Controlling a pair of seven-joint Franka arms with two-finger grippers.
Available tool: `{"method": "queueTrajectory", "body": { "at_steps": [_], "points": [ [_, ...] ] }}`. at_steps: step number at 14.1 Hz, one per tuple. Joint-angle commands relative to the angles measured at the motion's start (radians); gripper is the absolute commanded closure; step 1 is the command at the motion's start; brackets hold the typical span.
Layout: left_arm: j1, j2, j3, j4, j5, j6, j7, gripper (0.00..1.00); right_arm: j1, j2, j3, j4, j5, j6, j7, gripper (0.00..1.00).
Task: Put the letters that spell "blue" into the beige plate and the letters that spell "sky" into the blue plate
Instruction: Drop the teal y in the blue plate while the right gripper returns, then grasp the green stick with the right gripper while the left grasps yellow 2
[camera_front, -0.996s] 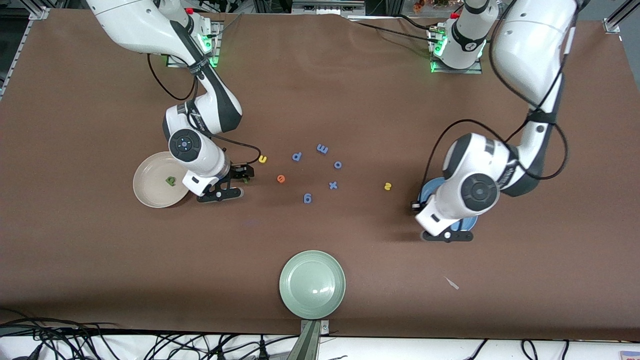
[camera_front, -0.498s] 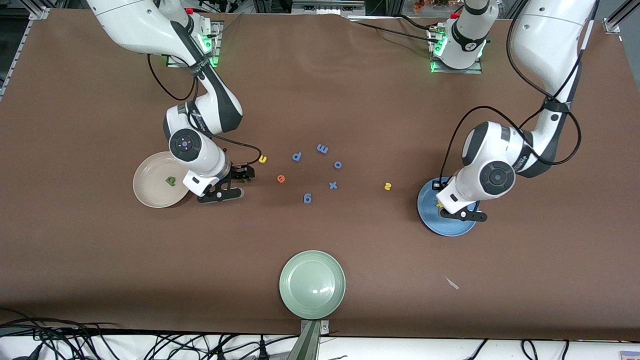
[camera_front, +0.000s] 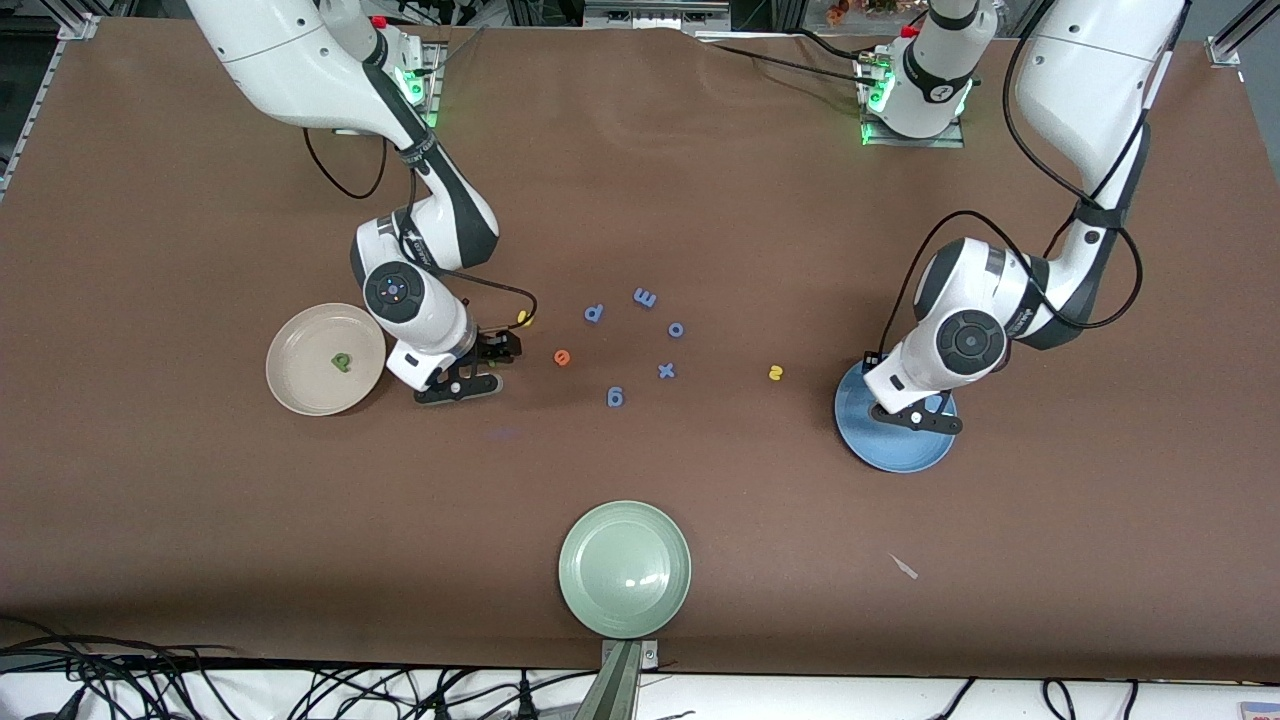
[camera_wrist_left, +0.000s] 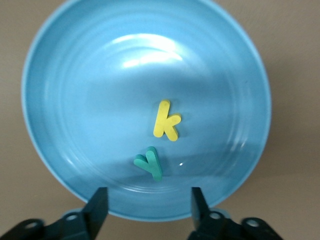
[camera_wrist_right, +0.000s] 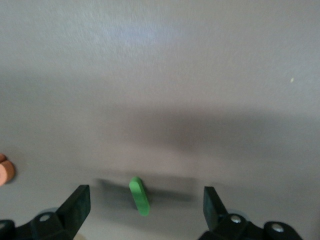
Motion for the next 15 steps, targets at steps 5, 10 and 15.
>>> {"method": "queueTrajectory", "body": {
  "at_steps": [5, 10, 15],
  "points": [
    [-0.039, 0.007, -0.097, 0.143, -0.128, -0.086, -0.086, 0.0, 0.006, -0.017, 0.002, -0.065, 0.007, 0.065, -0.007, 0.13],
    [-0.17, 0.094, -0.091, 0.148, -0.134, -0.018, -0.084, 0.0, 0.007, -0.023, 0.002, -0.073, 0.007, 0.063, -0.007, 0.52],
    [-0.17, 0.16, -0.091, 0.148, -0.085, 0.083, -0.078, 0.03, 0.006, -0.023, 0.002, -0.073, 0.007, 0.062, -0.007, 0.87]
  ]
}}
